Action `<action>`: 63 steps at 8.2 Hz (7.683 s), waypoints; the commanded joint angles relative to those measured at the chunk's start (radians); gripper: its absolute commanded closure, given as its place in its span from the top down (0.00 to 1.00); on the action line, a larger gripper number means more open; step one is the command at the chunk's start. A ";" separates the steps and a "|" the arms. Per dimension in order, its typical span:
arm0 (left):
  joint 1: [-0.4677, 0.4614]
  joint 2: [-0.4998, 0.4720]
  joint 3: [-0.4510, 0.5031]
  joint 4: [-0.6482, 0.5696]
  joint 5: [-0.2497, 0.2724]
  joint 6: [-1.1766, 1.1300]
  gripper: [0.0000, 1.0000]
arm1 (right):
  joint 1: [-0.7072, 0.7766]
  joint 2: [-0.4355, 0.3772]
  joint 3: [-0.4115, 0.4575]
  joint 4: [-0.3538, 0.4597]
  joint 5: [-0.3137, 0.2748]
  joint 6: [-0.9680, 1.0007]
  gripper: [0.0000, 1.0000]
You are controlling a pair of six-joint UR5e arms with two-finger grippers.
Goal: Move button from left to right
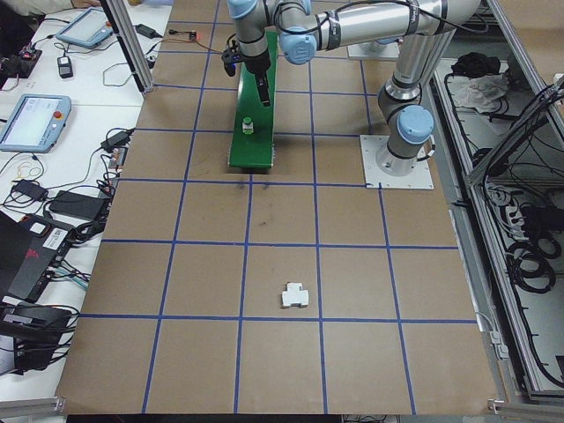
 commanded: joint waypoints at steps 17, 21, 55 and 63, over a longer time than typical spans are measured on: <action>0.061 0.007 0.064 -0.043 0.056 0.010 1.00 | 0.078 0.283 0.075 -0.378 0.411 0.097 1.00; 0.061 0.007 0.064 -0.038 0.057 0.010 1.00 | 0.078 0.294 0.099 -0.376 0.416 0.100 1.00; 0.061 0.022 0.050 0.055 0.053 0.011 1.00 | -0.862 0.389 -0.048 -0.290 0.054 -0.818 0.00; 0.055 0.017 0.061 0.045 0.040 -0.105 1.00 | -0.862 0.406 0.001 -0.324 0.032 -0.926 0.54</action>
